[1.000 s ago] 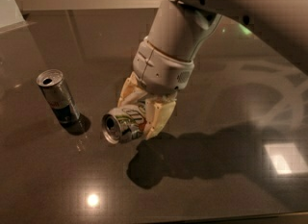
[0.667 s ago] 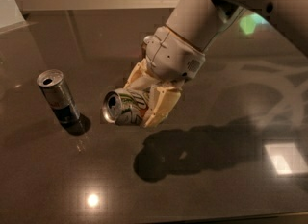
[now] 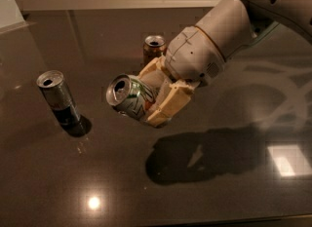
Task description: Place 7up can upright
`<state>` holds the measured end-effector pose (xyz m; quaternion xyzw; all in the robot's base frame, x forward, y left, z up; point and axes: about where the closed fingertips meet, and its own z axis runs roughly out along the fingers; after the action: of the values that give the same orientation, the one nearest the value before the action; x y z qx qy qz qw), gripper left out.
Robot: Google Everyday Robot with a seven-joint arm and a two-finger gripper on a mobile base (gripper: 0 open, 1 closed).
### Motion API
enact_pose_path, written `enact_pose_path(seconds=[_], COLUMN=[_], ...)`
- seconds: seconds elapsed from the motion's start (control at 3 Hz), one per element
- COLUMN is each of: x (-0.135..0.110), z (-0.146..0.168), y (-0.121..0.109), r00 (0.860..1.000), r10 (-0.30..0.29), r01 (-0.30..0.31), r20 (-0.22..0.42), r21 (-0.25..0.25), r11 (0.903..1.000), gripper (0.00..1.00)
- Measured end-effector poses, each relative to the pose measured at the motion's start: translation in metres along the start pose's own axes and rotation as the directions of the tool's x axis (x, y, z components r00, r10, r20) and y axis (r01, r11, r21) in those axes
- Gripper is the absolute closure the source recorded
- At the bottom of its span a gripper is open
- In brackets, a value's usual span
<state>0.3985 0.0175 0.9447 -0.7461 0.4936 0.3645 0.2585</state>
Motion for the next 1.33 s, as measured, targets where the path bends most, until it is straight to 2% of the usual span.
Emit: enact_pose_path(seconds=[0.33, 0.67, 1.33], x=[0.008, 0.016, 0.032], z=[-0.005, -0.005, 0.001], y=[0.007, 0.011, 0.013], r00=[0.993, 0.977, 0.943], r10=[0.06, 0.086, 0.094], r01=[-0.064, -0.096, -0.112], r20=[0.106, 0.196, 0.321], r21=[0.034, 0.04, 0.041], r11=[0.9974, 0.9946, 0.9928], gripper=[1.0, 1.0, 1.0])
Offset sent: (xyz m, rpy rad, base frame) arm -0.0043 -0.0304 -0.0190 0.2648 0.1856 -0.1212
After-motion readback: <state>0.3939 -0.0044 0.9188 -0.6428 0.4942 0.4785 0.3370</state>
